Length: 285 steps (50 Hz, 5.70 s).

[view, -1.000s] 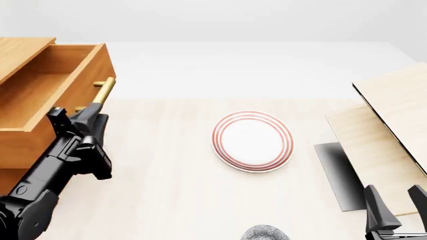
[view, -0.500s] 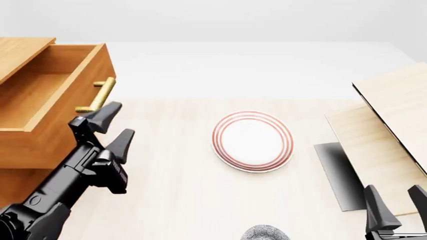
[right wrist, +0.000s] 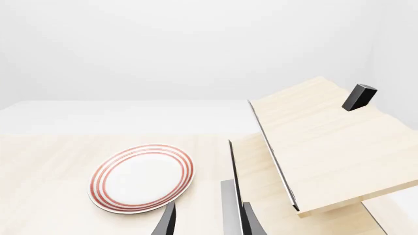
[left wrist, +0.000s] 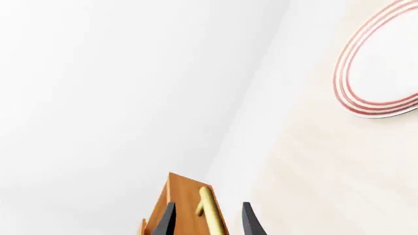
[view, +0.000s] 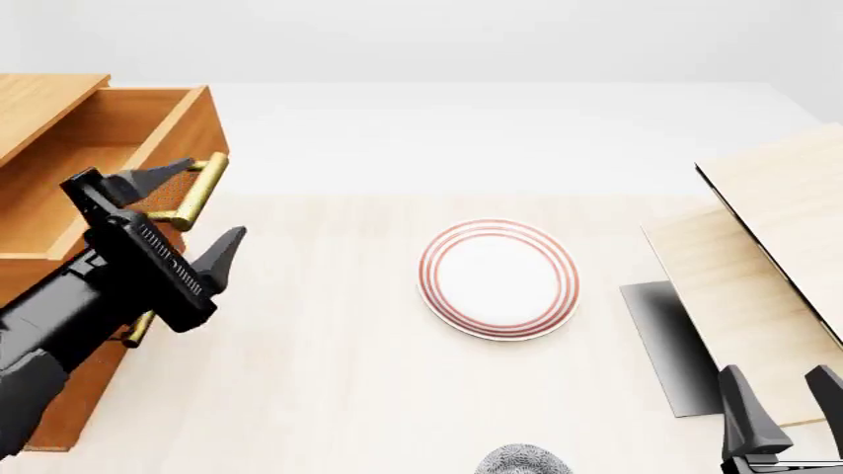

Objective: Open the top drawer of the cabinet and put the bowl in it.

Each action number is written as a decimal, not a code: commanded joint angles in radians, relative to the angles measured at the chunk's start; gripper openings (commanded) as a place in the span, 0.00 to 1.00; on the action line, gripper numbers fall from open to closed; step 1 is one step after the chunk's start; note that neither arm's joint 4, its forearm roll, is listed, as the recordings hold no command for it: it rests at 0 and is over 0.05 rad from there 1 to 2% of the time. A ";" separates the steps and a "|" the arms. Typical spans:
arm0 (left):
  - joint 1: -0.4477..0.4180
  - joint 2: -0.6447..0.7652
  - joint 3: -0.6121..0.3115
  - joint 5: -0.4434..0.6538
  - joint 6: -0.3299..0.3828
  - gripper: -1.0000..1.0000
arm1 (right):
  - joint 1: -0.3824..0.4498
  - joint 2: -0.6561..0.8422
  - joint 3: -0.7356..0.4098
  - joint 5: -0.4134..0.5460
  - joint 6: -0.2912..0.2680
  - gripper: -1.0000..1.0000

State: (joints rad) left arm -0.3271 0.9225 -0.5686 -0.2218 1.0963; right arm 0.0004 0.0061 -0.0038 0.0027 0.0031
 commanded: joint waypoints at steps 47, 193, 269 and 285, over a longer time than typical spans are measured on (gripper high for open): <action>0.205 0.276 -0.847 0.918 -0.866 1.00 | 0.000 0.000 0.000 -0.001 -0.001 1.00; 0.279 0.555 -0.870 0.993 -1.248 1.00 | 0.000 0.000 0.000 -0.001 -0.001 1.00; -0.008 0.651 -0.943 1.017 -1.331 1.00 | 0.000 0.000 0.000 -0.001 -0.001 1.00; -0.032 0.646 -0.954 1.026 -1.332 1.00 | 0.000 0.000 0.000 -0.001 -0.001 1.00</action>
State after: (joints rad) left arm -0.2962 1.5713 -1.5227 0.8141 -0.2740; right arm 0.0004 0.0061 -0.0038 0.0027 0.0032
